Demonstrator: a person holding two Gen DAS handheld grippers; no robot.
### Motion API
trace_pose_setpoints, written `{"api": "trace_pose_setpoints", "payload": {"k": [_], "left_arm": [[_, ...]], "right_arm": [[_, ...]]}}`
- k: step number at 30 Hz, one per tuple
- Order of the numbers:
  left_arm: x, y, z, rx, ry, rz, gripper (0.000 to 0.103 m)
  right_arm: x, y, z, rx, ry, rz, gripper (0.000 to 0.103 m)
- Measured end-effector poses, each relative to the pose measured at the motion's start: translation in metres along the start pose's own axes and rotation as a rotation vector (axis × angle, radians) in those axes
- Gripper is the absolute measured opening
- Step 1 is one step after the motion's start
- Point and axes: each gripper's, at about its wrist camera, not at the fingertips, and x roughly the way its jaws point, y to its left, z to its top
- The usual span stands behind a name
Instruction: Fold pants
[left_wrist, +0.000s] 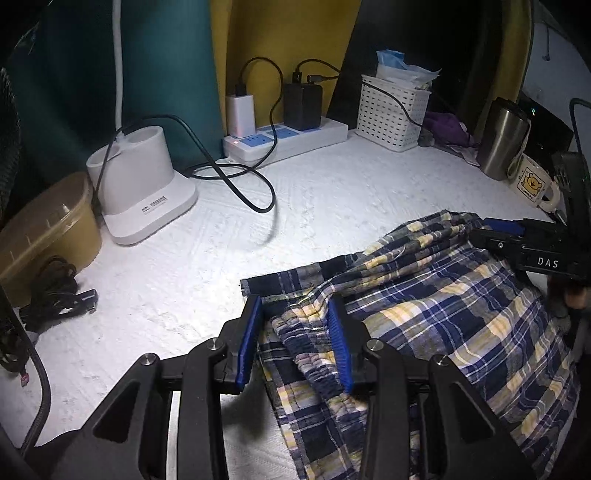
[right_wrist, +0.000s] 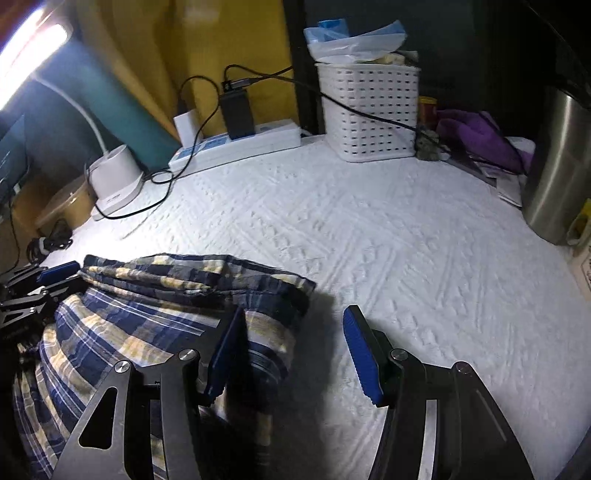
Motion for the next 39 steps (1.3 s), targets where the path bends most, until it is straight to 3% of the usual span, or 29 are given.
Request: {"api": "trace_pose_setpoints", "payload": {"k": [4,6,8,15,21,30,39], "left_arm": [[-0.012,0.007,0.004,-0.057,-0.013,-0.048,0.04],[-0.018,0.011,0.007,-0.077,-0.029,-0.069,0.054],[-0.029,0.014,0.009,-0.083,-0.052,-0.049,0.061],[-0.051,0.011,0.001,-0.123,-0.073,-0.085,0.061],[-0.044,-0.008,-0.015,-0.097,-0.01,-0.084,0.061],[-0.024,-0.004,-0.032,-0.104,0.063,-0.017,0.063],[-0.024,0.003,-0.036,-0.129,0.062,0.01,0.063]], "right_arm": [[-0.007,-0.006,-0.002,0.021,-0.007,-0.017,0.058],[-0.013,-0.008,-0.004,0.033,-0.014,-0.021,0.058],[-0.021,-0.011,-0.005,0.05,-0.027,-0.02,0.058],[-0.046,-0.007,-0.012,0.058,-0.05,0.013,0.059],[-0.051,0.016,-0.027,0.004,-0.018,0.061,0.059],[-0.041,0.02,-0.051,-0.02,0.03,0.018,0.058],[-0.048,0.009,-0.062,-0.024,0.018,-0.043,0.058]]}}
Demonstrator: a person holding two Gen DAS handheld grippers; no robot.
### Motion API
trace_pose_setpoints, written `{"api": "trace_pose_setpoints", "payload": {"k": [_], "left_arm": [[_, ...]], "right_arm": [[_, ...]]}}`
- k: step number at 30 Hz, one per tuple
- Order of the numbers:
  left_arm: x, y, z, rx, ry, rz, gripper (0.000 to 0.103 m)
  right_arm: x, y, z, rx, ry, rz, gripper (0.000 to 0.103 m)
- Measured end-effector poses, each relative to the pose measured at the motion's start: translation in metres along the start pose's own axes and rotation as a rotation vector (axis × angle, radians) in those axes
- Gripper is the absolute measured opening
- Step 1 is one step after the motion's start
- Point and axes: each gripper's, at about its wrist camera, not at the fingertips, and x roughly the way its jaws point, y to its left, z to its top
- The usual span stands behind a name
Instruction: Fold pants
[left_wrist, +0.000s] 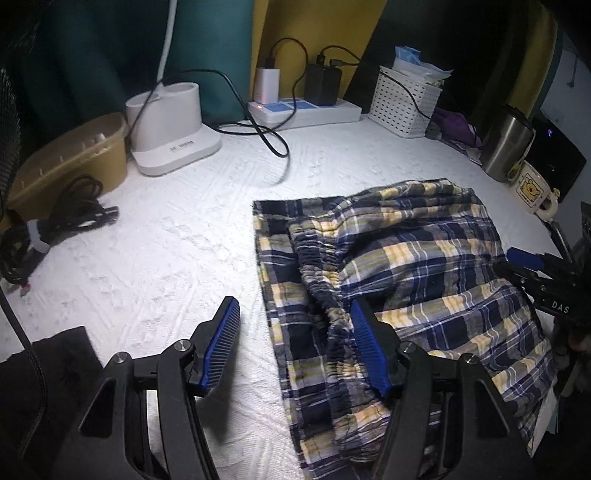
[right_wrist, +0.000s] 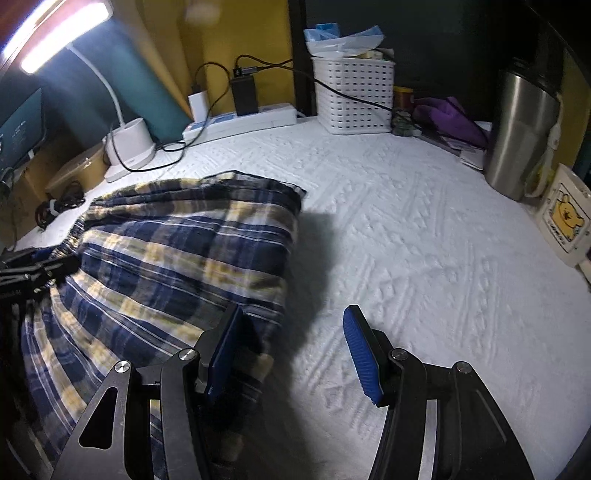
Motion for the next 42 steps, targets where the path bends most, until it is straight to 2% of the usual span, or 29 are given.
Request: {"api": "trace_pose_setpoints", "payload": {"k": [6,12,21,32,38,42], "left_arm": [[-0.02,-0.002,0.0,-0.009,-0.038,-0.008,0.063],[-0.038,-0.011,-0.004,-0.024,-0.063,-0.062,0.063],[-0.034,-0.025,-0.026,0.003,-0.022,-0.077,0.063],[-0.028,-0.023,-0.048,0.01,0.026,-0.086,0.063],[-0.028,-0.021,-0.053,0.032,0.015,-0.075,0.066],[-0.027,-0.018,-0.054,0.034,0.005,-0.078,0.068]], "right_arm": [[-0.011,-0.011,-0.005,0.031,-0.005,-0.007,0.058],[-0.031,-0.007,-0.009,0.028,-0.032,0.014,0.058],[-0.046,0.017,-0.024,-0.005,-0.028,0.062,0.058],[-0.054,0.037,-0.05,-0.044,-0.008,0.078,0.058],[-0.049,0.037,-0.069,-0.05,0.016,0.062,0.058],[-0.053,0.032,-0.076,-0.055,-0.001,0.055,0.058]]}}
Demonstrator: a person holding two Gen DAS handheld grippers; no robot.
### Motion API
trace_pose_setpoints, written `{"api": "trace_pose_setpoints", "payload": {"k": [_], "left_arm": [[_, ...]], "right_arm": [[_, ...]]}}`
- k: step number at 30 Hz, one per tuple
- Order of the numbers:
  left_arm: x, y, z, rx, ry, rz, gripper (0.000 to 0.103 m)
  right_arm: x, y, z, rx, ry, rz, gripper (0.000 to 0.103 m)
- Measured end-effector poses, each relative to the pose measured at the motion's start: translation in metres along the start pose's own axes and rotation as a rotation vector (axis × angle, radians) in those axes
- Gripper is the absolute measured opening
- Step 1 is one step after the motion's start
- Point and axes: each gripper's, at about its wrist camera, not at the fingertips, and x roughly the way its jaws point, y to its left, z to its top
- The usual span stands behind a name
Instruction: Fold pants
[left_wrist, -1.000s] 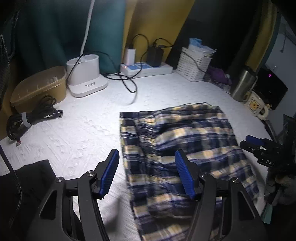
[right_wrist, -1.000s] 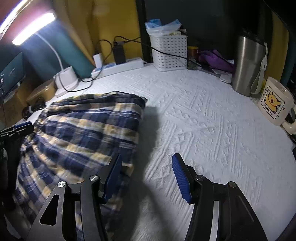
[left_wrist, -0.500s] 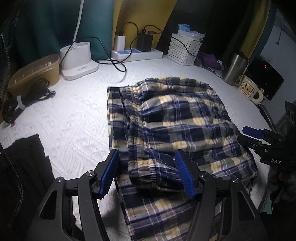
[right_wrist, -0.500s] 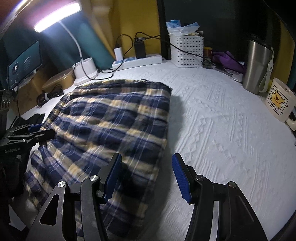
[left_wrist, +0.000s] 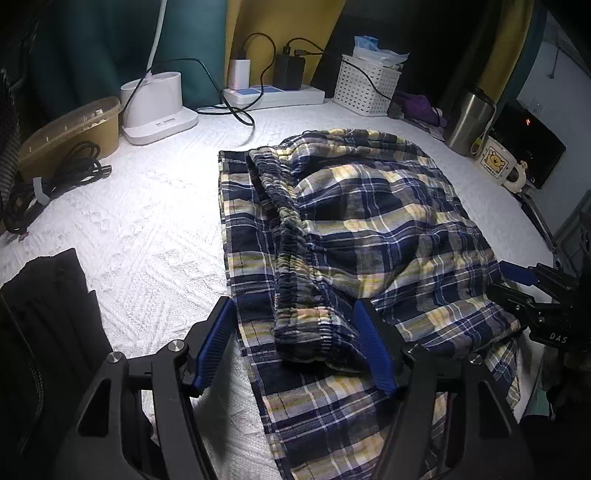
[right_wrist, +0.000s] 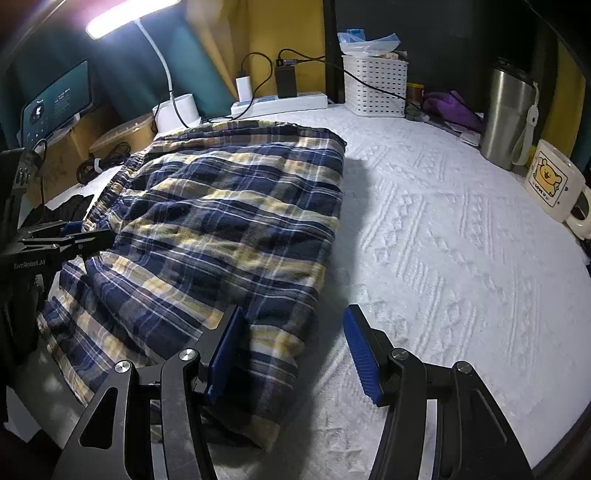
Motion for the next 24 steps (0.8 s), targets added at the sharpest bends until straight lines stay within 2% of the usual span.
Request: {"api": "trace_pose_setpoints", "payload": {"k": [6,13,16,22,23,24], "left_arm": [[0.001,-0.001,0.0,0.003,0.002,0.013,0.068],[-0.001,0.001,0.002,-0.029,0.033,0.032,0.068],[-0.003,0.003,0.006,-0.05,0.052,0.026,0.068],[-0.01,0.002,0.02,-0.04,0.026,0.029,0.068],[-0.009,0.003,0.023,-0.049,0.027,0.034,0.068],[-0.008,0.004,0.025,-0.056,0.027,0.038,0.068]], "right_arm": [[-0.005,-0.003,-0.007,-0.034,-0.007,-0.021,0.058],[-0.005,-0.009,-0.002,-0.034,0.011,0.0,0.059],[-0.007,-0.019,0.004,-0.007,0.002,-0.013,0.059],[-0.011,-0.047,0.019,0.063,-0.041,-0.033,0.059],[-0.011,-0.051,0.022,0.073,-0.05,-0.031,0.061],[-0.011,-0.053,0.024,0.08,-0.054,-0.03,0.068]]}}
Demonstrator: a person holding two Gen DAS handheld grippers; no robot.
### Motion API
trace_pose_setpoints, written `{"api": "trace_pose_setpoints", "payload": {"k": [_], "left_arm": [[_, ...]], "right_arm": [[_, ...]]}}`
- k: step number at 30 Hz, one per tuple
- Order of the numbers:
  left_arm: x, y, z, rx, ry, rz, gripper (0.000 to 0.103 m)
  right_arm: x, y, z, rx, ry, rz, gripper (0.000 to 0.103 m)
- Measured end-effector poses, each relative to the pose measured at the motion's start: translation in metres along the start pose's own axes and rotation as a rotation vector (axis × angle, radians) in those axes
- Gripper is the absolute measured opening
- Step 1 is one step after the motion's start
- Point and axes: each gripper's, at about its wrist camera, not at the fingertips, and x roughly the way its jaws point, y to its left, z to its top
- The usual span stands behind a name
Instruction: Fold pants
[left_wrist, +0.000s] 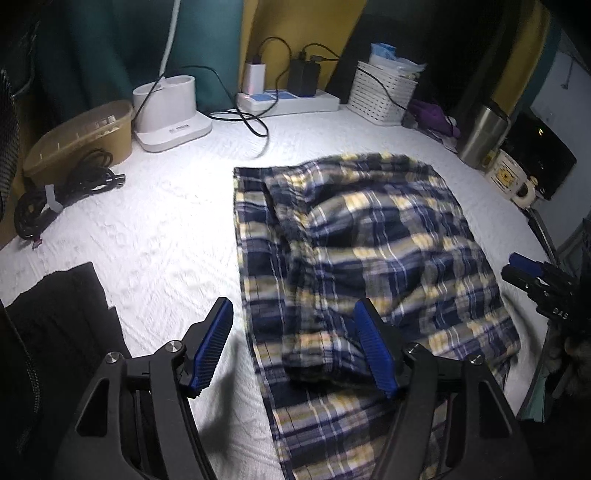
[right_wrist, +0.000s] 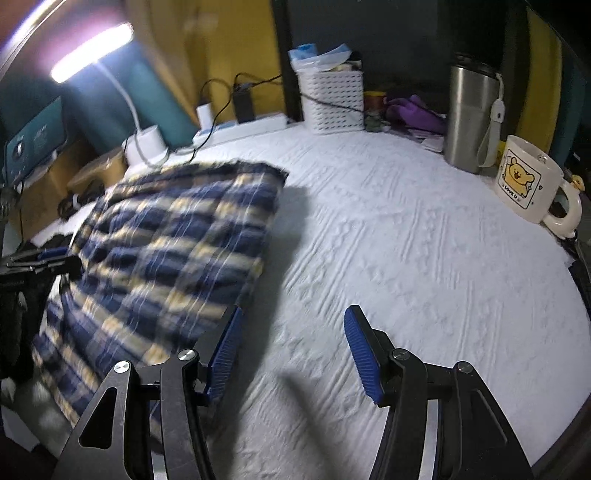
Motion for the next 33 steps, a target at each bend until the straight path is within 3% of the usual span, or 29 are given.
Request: {"api": "trace_pose_setpoints", "payload": {"k": [3,5,9,17,24,27,33], "left_arm": [[0.003,0.002,0.008,-0.024,-0.013,-0.013,0.068],[0.004,0.001,0.011,-0.019,-0.022,-0.014,0.069],[0.019,-0.002,0.022,-0.015,-0.01,-0.003,0.082],[0.05,0.003,0.035,-0.038,0.056,-0.004,0.083],[0.054,-0.002,0.037,0.014,0.04,-0.015,0.095],[0.057,-0.011,0.034,0.047,0.024,0.024,0.096],[0.058,-0.013,0.035,0.052,0.005,0.028,0.095]], "right_arm": [[0.002,-0.004,0.006,0.016,-0.012,0.015,0.078],[0.006,-0.005,0.01,0.021,-0.011,0.026,0.078],[0.016,-0.007,0.018,0.024,-0.001,0.035,0.079],[0.032,-0.007,0.038,0.017,0.003,0.055,0.079],[0.05,-0.007,0.052,0.02,0.017,0.082,0.079],[0.058,-0.005,0.056,0.022,0.03,0.094,0.079],[0.072,-0.001,0.062,0.03,0.044,0.121,0.079]]}}
